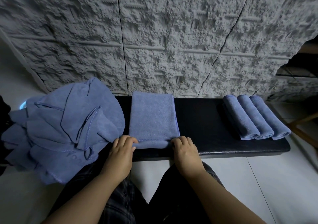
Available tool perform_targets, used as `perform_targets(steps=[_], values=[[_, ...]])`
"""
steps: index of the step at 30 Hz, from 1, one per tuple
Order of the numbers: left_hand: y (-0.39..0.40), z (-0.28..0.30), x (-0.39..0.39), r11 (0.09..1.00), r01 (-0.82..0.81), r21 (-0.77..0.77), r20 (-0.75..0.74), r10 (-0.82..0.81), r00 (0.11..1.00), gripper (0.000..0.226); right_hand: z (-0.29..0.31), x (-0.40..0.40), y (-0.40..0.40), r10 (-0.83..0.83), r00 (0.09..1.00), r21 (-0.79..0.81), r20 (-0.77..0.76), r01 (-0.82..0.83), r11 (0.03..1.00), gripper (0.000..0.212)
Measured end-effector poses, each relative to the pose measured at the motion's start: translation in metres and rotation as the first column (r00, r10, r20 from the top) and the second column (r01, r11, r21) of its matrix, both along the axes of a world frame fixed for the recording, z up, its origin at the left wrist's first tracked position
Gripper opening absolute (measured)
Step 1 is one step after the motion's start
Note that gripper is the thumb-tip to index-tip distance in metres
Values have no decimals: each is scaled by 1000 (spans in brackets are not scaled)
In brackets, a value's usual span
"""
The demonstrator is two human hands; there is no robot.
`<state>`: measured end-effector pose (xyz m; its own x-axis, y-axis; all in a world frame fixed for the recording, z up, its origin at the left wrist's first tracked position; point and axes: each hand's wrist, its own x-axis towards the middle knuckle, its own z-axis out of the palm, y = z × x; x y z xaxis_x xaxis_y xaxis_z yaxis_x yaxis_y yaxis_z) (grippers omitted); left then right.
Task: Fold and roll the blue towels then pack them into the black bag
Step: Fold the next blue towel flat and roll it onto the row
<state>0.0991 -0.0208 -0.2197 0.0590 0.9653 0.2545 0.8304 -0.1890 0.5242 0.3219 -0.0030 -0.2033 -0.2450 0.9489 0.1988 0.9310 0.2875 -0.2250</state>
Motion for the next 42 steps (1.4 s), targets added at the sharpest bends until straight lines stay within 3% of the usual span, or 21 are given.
perform_targets(steps=[7,11,19,22,26,28,30,32,35,39,42], values=[[1,5,2,998,-35,-50,35,37,999,15,3,2,-1,-16,1000,-31,-12,16,999,36],[-3,6,0,994,-39,-99,35,43,998,14,6,10,2,28,999,-124,-38,-32,992,18],[-10,11,1,984,-65,-168,22,70,997,15,8,12,-2,-2,997,-233,-76,-16,972,19],[-9,15,3,987,-102,-127,2,103,995,4,7,9,-2,-59,998,-259,-32,49,965,28],[-7,18,8,993,-115,-18,-146,112,983,24,10,5,0,-124,992,-269,16,124,955,51],[-7,23,10,991,-121,52,-218,130,967,26,10,2,2,-166,986,-243,12,164,956,35],[-5,23,11,987,-120,104,-229,141,963,30,11,0,3,-201,979,-116,-43,194,974,16],[-4,22,10,990,-58,132,-221,86,971,40,11,0,3,-125,985,12,-118,127,992,5],[-7,21,10,993,10,120,-225,18,974,44,15,-1,1,60,977,-31,-206,-68,997,20],[-10,19,9,996,7,84,-180,8,984,37,15,-2,3,71,957,-84,-282,-99,992,22],[-9,15,7,998,10,58,-155,-1,988,48,9,0,2,78,961,-96,-267,-107,990,21]])
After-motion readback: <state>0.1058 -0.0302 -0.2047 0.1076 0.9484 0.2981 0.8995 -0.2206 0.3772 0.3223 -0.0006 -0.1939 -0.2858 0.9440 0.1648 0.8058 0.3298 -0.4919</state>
